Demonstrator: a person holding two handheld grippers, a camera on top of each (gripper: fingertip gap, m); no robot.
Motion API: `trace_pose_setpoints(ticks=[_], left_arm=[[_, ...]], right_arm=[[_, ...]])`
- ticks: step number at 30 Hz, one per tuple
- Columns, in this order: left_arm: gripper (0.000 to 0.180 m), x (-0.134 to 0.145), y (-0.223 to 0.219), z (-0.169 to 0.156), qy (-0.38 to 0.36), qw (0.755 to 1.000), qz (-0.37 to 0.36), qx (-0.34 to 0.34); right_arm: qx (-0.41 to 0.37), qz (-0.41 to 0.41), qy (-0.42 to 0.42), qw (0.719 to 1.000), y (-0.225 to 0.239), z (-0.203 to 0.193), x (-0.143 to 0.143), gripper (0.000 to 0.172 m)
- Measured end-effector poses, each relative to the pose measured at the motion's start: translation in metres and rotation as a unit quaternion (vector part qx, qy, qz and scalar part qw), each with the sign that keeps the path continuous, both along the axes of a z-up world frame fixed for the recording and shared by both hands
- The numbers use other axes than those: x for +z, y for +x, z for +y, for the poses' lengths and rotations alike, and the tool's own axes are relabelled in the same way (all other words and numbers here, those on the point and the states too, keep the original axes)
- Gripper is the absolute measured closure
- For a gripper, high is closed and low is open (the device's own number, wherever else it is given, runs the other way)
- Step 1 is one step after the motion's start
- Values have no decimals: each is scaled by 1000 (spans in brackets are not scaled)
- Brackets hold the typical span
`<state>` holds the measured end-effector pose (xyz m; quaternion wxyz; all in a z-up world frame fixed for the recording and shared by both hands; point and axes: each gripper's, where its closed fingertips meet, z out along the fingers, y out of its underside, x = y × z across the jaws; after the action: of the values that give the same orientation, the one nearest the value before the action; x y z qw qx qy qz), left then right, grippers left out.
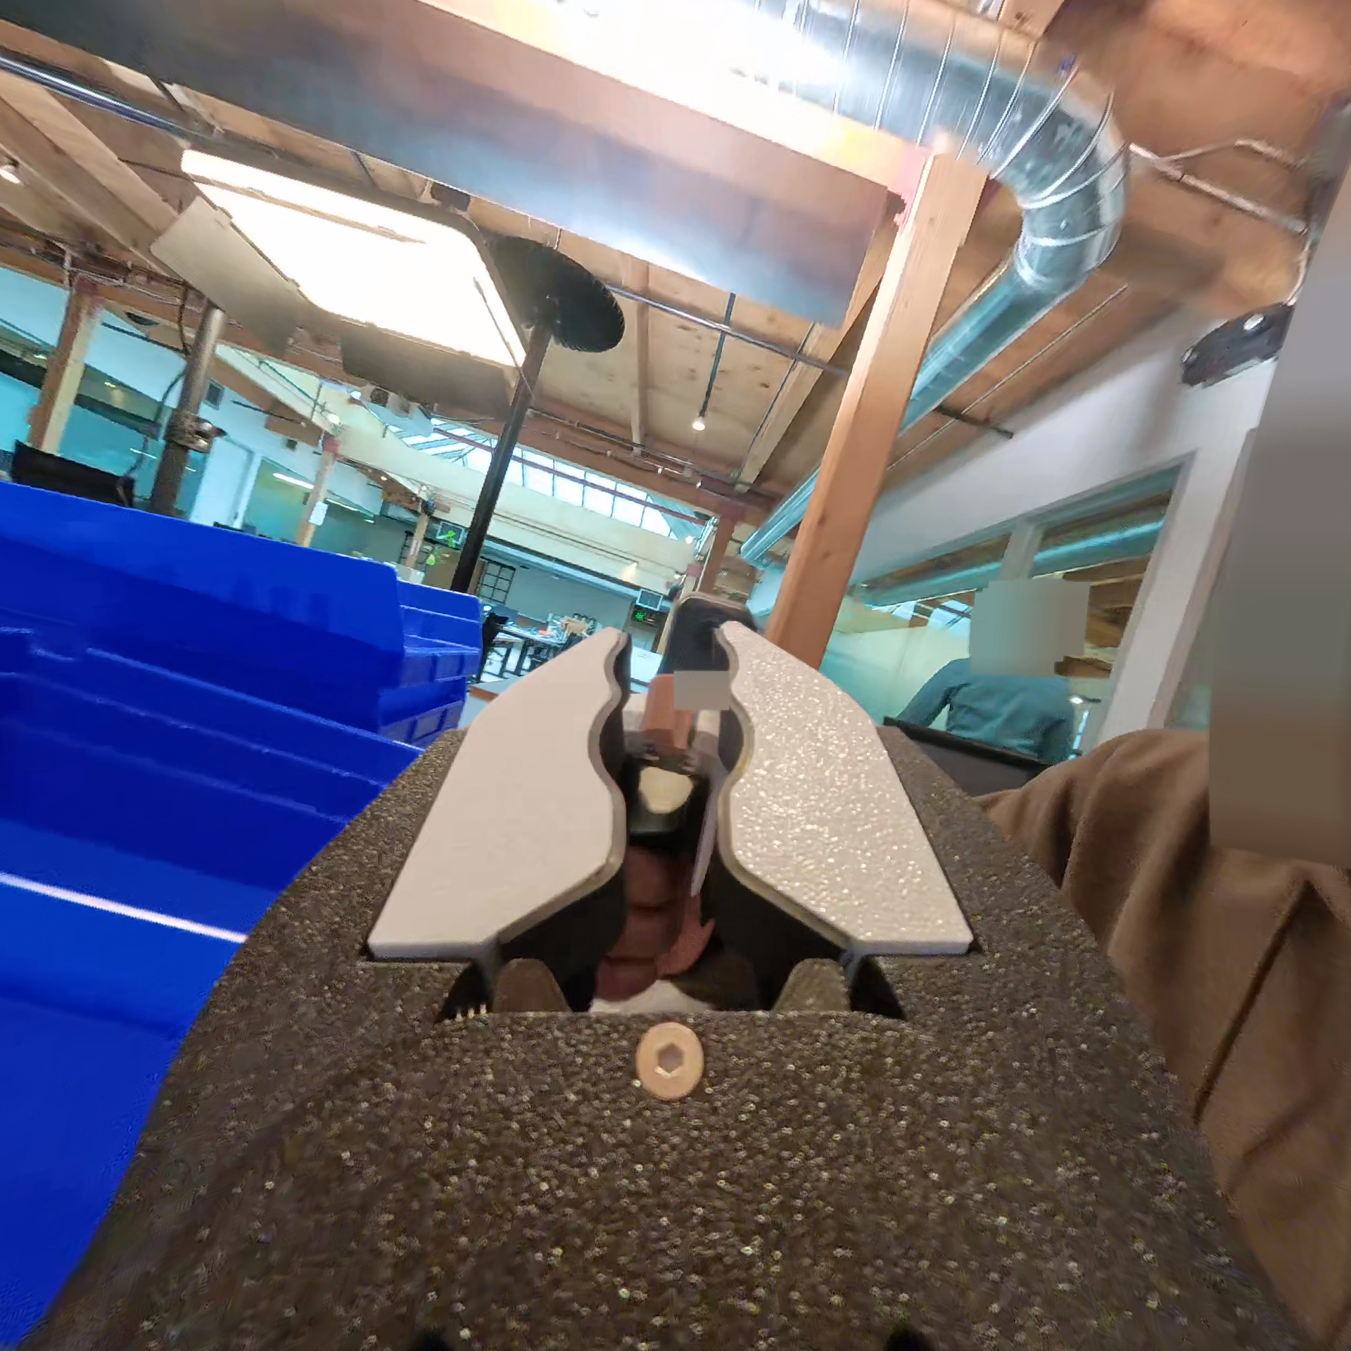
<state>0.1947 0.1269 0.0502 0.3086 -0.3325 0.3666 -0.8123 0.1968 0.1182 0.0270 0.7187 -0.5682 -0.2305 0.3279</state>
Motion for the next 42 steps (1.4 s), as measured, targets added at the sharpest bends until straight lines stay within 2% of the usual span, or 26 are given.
trace_pose_setpoints(ticks=[7,18,24,31,42], left_arm=[[168,0,2,-12,-40,999,-5,-16],[171,-3,5,-24,-70,996,-6,-51],[173,-14,10,-20,0,999,29,-14],[173,-30,16,-25,123,990,66,22],[173,-54,23,-45,284,954,88,46]], right_arm=[[12,98,-3,995,-8,-2,9,161],[-21,119,14,993,-8,-9,5,161],[-96,16,27,995,-7,-8,-7,158],[-158,-119,24,980,-2,-8,-28,157],[-108,-136,-20,985,0,-20,-53,157]])
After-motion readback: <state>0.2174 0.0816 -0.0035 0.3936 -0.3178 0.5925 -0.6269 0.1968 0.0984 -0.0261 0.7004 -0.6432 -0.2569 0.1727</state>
